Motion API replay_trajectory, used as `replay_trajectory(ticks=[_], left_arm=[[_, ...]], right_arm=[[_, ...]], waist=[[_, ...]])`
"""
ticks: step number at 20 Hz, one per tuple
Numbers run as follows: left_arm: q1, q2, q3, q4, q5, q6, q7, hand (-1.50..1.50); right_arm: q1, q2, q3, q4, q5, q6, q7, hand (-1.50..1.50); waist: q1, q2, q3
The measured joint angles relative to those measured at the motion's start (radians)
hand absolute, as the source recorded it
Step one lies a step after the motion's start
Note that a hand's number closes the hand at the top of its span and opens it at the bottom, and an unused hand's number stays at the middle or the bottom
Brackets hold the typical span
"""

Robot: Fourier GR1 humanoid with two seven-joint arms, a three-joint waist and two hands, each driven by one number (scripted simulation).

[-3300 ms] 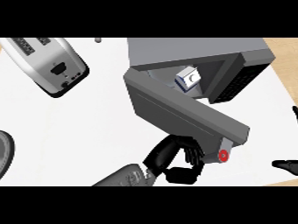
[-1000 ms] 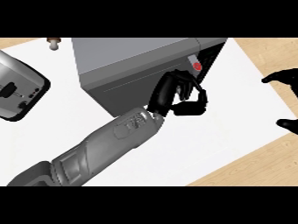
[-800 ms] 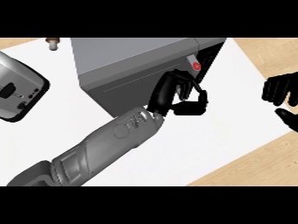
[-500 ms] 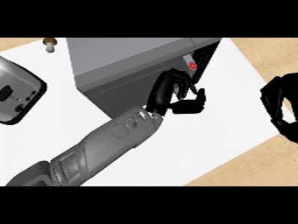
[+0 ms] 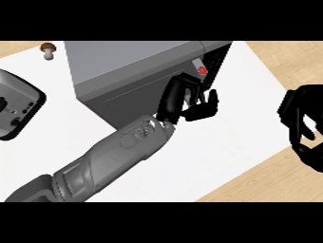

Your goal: Pick up the milk, place it into the microwave and close the microwave

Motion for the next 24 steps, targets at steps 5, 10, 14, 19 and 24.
replay_trajectory(ticks=[5,10,14,19,24], left_arm=[[0.007,0.005,0.001,-0.003,0.008,0.024,-0.010,1.50],[0.011,-0.009,0.013,0.003,0.017,0.063,-0.025,1.50],[0.008,-0.032,0.054,-0.016,0.075,0.052,0.017,1.50],[0.026,-0.061,0.140,-0.062,0.207,-0.022,0.036,1.50],[0.033,-0.061,0.149,-0.073,0.293,-0.134,0.032,1.50]], right_arm=[[0.012,-0.001,0.013,-0.045,-0.019,0.005,0.016,1.50],[0.027,-0.005,0.019,-0.081,-0.035,0.009,0.028,1.50],[0.059,-0.025,0.079,-0.108,-0.031,0.043,0.075,1.50],[0.110,-0.015,0.128,-0.147,-0.051,0.052,0.098,1.50],[0.164,0.003,0.159,-0.195,-0.059,0.040,0.104,1.50]], waist=[[-0.012,-0.002,0.000],[-0.013,-0.003,0.000],[0.005,0.010,-0.005],[0.031,0.020,-0.012],[0.056,0.017,-0.011]])
